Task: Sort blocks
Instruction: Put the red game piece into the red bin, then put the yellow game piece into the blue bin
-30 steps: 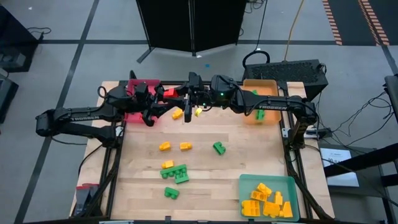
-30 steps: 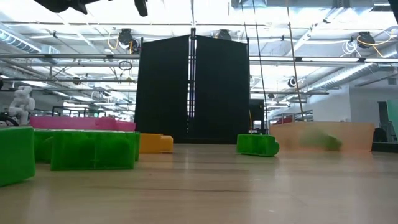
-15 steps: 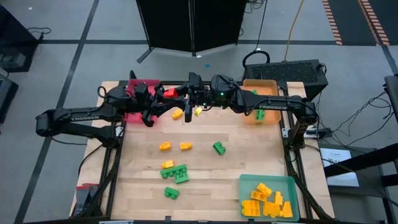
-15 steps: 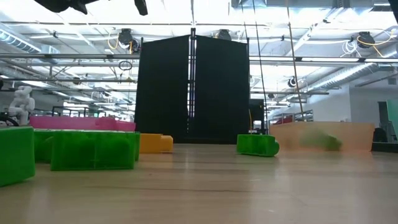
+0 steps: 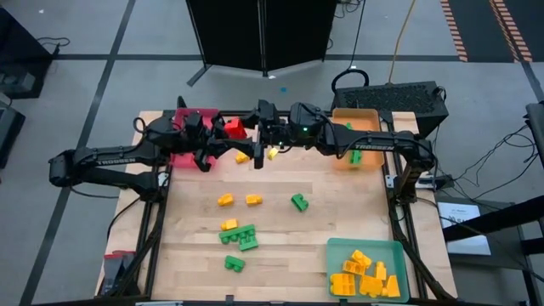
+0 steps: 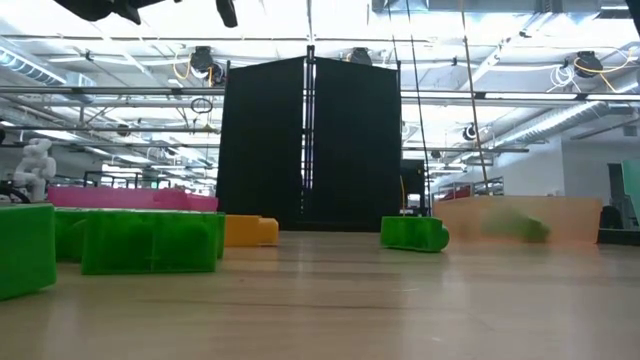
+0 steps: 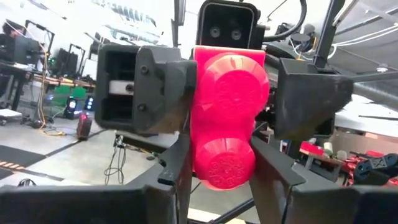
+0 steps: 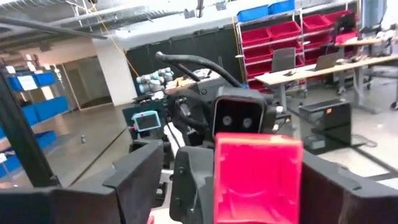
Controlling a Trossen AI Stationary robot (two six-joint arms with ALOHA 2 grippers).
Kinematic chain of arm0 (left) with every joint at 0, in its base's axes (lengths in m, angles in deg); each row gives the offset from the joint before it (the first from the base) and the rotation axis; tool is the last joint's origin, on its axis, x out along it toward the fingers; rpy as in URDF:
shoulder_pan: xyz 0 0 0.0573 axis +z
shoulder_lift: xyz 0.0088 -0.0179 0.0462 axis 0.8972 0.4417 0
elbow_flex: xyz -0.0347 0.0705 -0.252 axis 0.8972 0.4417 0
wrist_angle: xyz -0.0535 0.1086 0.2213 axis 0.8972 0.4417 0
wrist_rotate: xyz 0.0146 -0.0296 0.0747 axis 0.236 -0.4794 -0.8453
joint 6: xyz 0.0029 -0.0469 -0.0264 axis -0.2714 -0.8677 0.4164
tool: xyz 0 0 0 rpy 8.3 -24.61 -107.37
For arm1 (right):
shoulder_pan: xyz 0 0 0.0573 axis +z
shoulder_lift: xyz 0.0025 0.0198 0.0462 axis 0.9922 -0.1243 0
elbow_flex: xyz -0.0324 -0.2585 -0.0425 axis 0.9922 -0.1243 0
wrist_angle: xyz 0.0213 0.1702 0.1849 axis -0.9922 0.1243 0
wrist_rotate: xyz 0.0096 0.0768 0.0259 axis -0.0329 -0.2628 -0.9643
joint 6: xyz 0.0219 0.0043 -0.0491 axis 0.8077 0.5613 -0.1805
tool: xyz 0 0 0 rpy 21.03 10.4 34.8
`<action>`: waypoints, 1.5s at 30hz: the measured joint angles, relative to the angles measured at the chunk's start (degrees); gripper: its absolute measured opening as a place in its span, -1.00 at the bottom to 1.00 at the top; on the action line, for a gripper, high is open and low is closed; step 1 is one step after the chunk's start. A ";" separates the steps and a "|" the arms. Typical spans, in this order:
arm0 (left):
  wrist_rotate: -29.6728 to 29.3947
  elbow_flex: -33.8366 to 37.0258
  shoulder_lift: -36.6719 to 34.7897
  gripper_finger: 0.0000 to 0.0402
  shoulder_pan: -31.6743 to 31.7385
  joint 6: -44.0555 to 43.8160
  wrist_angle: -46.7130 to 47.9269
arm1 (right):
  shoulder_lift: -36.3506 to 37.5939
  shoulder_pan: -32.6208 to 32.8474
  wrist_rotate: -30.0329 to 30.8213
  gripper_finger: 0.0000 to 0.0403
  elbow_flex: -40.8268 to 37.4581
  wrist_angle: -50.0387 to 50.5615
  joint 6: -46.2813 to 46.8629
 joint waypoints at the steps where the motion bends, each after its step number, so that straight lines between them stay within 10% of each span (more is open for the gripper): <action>1: -0.04 0.00 0.00 -0.38 0.26 0.06 0.06 | 0.33 -0.06 0.16 0.44 0.00 0.14 -0.70; 5: -3.78 -0.07 -0.73 -0.38 1.88 0.31 4.24 | 2.70 -0.76 3.74 0.38 0.00 1.79 -3.26; 20: -56.65 0.12 -3.16 -0.38 14.22 -11.61 62.44 | 16.07 -1.29 12.54 0.23 0.02 17.10 -12.75; 32: -49.54 3.34 0.91 -0.37 27.21 -14.88 66.79 | 17.58 -1.35 12.68 0.23 0.02 21.79 -12.89; 45: -37.50 3.34 10.92 0.17 29.02 -11.32 66.35 | 17.55 -1.35 12.52 0.23 0.02 25.96 -13.67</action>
